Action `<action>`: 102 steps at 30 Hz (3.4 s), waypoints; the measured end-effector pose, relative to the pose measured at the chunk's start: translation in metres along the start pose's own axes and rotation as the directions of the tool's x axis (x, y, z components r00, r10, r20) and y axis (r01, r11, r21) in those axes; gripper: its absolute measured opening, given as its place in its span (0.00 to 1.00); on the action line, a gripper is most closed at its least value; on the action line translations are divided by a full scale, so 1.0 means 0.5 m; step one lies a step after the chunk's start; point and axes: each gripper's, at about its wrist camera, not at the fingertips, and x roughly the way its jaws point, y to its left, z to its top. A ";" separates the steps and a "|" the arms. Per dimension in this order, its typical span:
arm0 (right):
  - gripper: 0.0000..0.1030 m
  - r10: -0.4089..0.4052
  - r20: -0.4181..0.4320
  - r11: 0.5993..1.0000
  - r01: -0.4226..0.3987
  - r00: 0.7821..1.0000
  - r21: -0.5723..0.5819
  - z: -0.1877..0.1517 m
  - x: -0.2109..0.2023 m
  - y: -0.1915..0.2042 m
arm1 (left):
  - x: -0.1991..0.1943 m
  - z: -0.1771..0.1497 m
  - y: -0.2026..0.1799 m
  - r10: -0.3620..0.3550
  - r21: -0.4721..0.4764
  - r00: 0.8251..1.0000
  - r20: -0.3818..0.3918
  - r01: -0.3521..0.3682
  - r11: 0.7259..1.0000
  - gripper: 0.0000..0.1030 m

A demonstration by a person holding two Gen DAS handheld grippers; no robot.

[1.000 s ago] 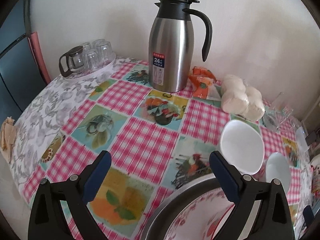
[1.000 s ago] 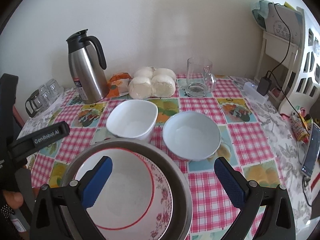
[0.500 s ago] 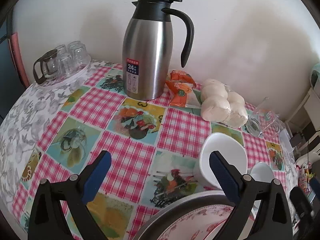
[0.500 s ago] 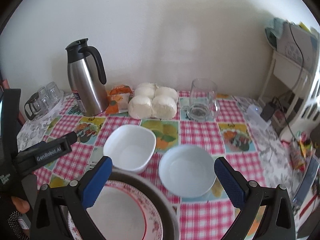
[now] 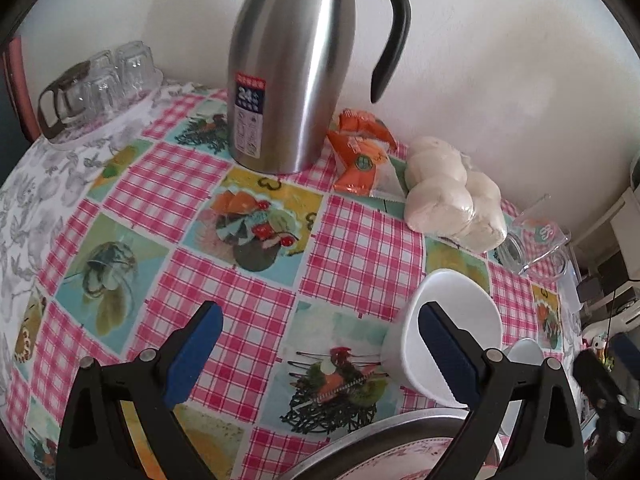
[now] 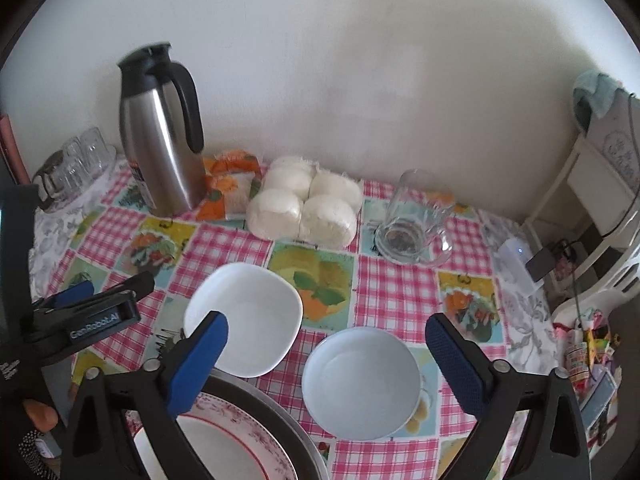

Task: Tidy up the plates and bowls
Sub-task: 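Move both tools toward the white square bowl beside the basin, then close both tools on the rim of the white square bowl, then lift the white square bowl with both tools toward the basin, then lower the white square bowl with both tools onto the red-rimmed bowl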

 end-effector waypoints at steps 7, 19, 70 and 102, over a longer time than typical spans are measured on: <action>0.84 0.006 -0.097 1.000 -0.007 0.995 -0.009 0.000 0.082 0.014 | 0.052 -0.002 -0.026 -0.018 0.041 0.998 -0.068 0.021 0.999 0.78; 0.57 0.025 -0.203 1.000 -0.027 0.979 -0.005 -0.016 0.189 0.035 | 0.083 -0.001 -0.034 -0.088 0.066 0.992 -0.089 0.094 0.993 0.61; 0.17 0.135 0.066 0.971 -0.146 0.989 0.190 -0.035 -0.040 0.012 | -0.155 -0.036 -0.117 -0.207 0.327 0.977 0.056 0.178 0.928 0.09; 0.17 0.187 0.124 0.959 -0.209 0.974 0.192 -0.190 -0.200 0.020 | -0.281 -0.184 -0.086 -0.165 0.346 0.980 0.110 0.118 0.931 0.09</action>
